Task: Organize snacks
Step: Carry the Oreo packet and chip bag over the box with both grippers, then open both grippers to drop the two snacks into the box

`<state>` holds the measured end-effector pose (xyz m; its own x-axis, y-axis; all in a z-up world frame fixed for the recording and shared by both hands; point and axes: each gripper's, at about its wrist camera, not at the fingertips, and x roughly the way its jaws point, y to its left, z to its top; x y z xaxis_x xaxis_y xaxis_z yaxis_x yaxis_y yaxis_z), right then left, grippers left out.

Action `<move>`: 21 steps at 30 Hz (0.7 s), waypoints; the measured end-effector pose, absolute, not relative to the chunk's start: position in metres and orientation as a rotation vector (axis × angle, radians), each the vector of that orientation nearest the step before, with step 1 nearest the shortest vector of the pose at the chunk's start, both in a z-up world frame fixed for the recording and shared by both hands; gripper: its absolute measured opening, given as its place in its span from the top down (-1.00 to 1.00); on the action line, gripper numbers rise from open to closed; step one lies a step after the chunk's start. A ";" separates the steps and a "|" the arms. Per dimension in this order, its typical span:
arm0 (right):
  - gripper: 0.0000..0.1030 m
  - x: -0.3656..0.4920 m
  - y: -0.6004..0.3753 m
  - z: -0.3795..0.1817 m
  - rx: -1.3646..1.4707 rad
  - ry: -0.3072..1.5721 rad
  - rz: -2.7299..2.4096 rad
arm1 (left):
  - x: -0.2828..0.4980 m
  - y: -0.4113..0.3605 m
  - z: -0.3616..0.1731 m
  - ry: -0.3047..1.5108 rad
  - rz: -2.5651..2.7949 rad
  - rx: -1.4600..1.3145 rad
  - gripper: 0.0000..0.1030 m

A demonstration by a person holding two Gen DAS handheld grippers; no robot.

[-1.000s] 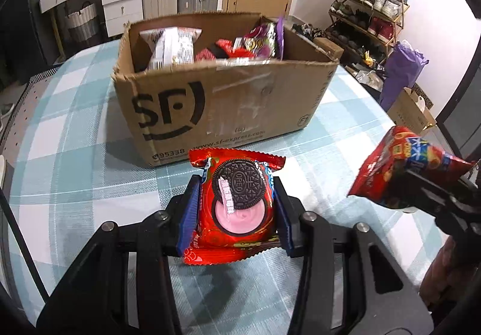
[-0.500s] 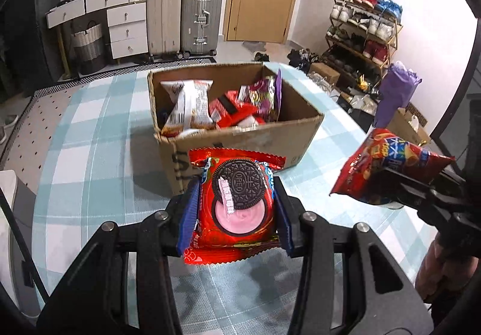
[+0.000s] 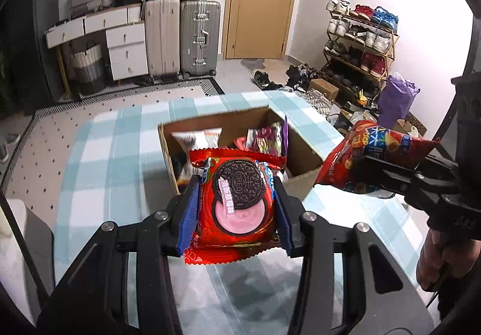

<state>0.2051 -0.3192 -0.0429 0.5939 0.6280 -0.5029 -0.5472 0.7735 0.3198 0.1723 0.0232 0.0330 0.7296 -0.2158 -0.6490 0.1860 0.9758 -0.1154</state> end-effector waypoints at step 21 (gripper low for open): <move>0.18 0.296 -0.298 -0.011 0.115 0.655 0.671 | 0.272 0.029 0.050 0.780 -0.248 -0.086 0.19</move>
